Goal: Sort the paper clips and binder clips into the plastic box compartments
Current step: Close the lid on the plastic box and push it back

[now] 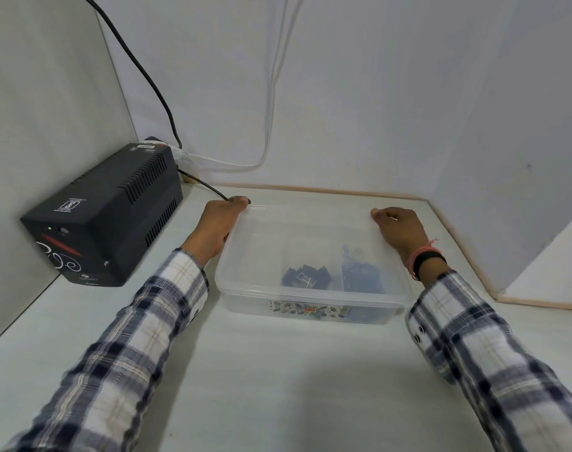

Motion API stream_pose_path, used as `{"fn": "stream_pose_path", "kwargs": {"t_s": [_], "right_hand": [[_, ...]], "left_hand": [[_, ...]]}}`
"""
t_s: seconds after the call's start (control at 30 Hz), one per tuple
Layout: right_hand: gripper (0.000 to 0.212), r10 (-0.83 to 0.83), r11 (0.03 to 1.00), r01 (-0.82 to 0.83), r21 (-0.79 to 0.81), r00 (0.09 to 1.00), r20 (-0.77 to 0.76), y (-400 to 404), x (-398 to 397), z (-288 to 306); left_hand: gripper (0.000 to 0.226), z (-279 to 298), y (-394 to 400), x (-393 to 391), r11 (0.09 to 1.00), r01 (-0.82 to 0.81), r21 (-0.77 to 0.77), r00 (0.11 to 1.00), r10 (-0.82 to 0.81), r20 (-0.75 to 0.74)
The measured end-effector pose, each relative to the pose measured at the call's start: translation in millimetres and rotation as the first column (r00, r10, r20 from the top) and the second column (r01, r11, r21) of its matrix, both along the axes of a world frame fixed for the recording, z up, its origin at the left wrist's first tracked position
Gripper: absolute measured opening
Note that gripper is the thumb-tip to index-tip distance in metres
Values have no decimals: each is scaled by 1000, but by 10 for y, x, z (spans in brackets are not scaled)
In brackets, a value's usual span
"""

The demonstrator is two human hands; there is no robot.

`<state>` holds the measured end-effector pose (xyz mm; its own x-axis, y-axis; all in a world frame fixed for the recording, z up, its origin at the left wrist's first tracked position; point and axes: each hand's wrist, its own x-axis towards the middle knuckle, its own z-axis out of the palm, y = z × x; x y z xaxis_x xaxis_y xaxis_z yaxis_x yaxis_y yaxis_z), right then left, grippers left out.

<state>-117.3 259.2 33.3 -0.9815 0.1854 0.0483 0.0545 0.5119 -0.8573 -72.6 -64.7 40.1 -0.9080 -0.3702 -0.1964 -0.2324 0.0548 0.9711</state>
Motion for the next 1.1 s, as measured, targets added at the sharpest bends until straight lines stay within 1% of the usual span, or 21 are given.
{"fn": "stream_pose_path", "kwargs": {"t_s": [0.07,0.13,0.17,0.33,0.5,0.53,0.6,0.63,0.67,0.7,0.73,0.77,0.8,0.83,0.87,0.9,0.93,0.97,1.0,1.03,1.1], "right_hand": [[39,3,999,-2,-32,999,45,-11,-1,13],[54,3,999,1,-39,993,118,-23,-6,40],[56,7,999,-1,-44,991,136,-24,-17,43],[45,25,996,-10,-90,986,166,-39,-70,35],[45,12,997,-2,-81,991,135,-53,-90,6],[45,12,997,-1,-80,991,130,-56,-90,7],[45,16,996,-6,-85,992,126,-50,-66,26],[44,20,998,-12,-60,992,126,-42,-56,37],[44,19,1000,-19,-3,993,120,-37,-42,52],[43,16,995,-27,101,994,111,-42,-10,74],[41,18,971,-39,236,996,93,-56,40,94],[41,39,927,-53,371,998,45,-82,87,102],[45,87,871,-70,487,996,-12,-126,150,111],[51,155,818,-102,566,987,-46,-185,232,122],[56,227,768,-152,622,973,-42,-255,331,144],[59,295,715,-219,664,956,-3,-322,422,158],[61,349,656,-292,696,935,63,-387,520,181],[63,384,607,-353,712,915,126,-444,613,193],[65,406,573,-393,719,898,168,-481,685,194],[67,418,558,-416,718,889,189,-499,738,195],[68,431,560,-429,709,881,194,-498,847,197]], "left_hand": [[34,4,-7,-15,1000,19,-24,1000,-19,9],[35,-1,-19,-45,997,40,-59,999,-40,3],[33,-9,-22,-58,996,49,-72,999,-49,5],[27,-52,-25,-99,994,56,-90,998,-55,12],[25,-48,-17,-171,987,61,-148,998,-63,-7],[24,-43,-8,-170,989,55,-141,998,-57,-12],[28,-21,-8,-133,993,60,-106,998,-61,-2],[33,-15,-24,-110,991,63,-118,998,-61,22],[37,-11,-34,-95,984,62,-170,997,-55,47],[39,3,-32,-65,958,62,-280,997,-46,65],[39,20,-7,-22,902,59,-428,997,-34,66],[40,45,41,29,810,44,-584,999,-28,37],[41,57,99,58,697,23,-717,999,-47,-13],[42,84,177,107,596,11,-803,994,-96,-58],[47,112,274,157,519,35,-854,980,-184,-72],[55,146,378,219,453,115,-884,958,-286,-23],[64,166,489,278,392,214,-895,926,-374,58],[71,181,595,360,332,313,-890,893,-422,157],[76,192,690,433,287,381,-879,865,-445,230],[79,192,755,497,256,416,-873,849,-454,272],[80,157,823,619,219,411,-885,842,-463,276]]}}
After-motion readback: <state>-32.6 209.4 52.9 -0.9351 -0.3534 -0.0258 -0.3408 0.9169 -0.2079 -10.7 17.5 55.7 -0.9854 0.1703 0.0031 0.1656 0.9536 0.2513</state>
